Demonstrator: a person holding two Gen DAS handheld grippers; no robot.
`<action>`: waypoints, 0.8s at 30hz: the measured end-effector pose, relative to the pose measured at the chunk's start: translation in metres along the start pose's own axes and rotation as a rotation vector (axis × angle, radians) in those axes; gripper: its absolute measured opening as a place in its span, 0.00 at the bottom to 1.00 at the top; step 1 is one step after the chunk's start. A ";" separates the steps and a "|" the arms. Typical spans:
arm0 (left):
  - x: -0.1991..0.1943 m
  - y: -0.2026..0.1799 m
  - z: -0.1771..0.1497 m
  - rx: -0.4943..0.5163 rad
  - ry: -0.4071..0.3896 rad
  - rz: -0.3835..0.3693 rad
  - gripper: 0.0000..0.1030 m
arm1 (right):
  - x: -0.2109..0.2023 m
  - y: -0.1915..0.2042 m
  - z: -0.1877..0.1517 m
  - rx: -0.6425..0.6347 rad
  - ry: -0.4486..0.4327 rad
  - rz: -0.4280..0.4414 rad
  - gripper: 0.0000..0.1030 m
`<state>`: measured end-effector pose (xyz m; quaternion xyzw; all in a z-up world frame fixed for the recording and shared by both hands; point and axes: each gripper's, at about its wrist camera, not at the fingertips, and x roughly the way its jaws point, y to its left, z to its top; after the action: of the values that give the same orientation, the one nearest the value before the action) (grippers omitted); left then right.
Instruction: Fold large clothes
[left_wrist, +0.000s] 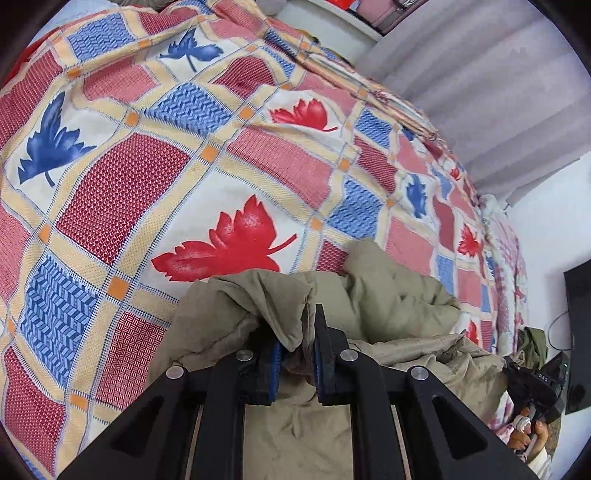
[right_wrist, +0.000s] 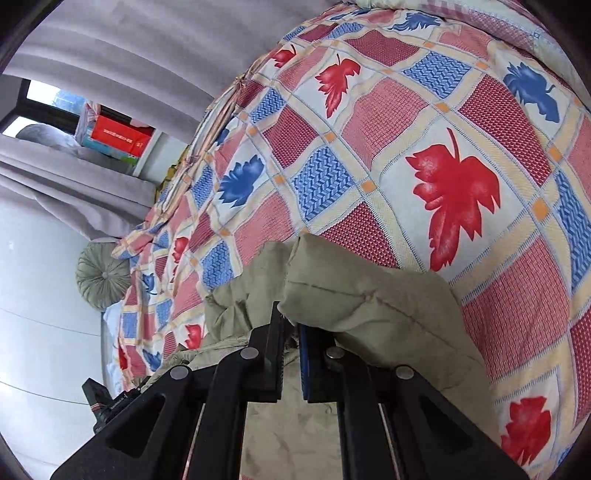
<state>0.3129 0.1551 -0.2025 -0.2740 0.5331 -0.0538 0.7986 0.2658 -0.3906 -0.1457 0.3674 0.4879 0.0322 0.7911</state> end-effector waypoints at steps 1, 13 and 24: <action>0.012 0.002 0.000 0.002 0.010 0.023 0.15 | 0.010 -0.001 0.001 -0.004 0.003 -0.018 0.07; 0.035 -0.003 0.005 0.050 0.015 0.137 0.33 | 0.065 -0.036 0.001 0.079 0.011 -0.100 0.08; -0.043 -0.015 -0.015 0.188 -0.092 0.229 1.00 | 0.028 -0.009 -0.004 0.025 0.004 -0.052 0.73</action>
<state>0.2844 0.1529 -0.1637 -0.1378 0.5161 0.0006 0.8453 0.2741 -0.3836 -0.1730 0.3645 0.4993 0.0061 0.7860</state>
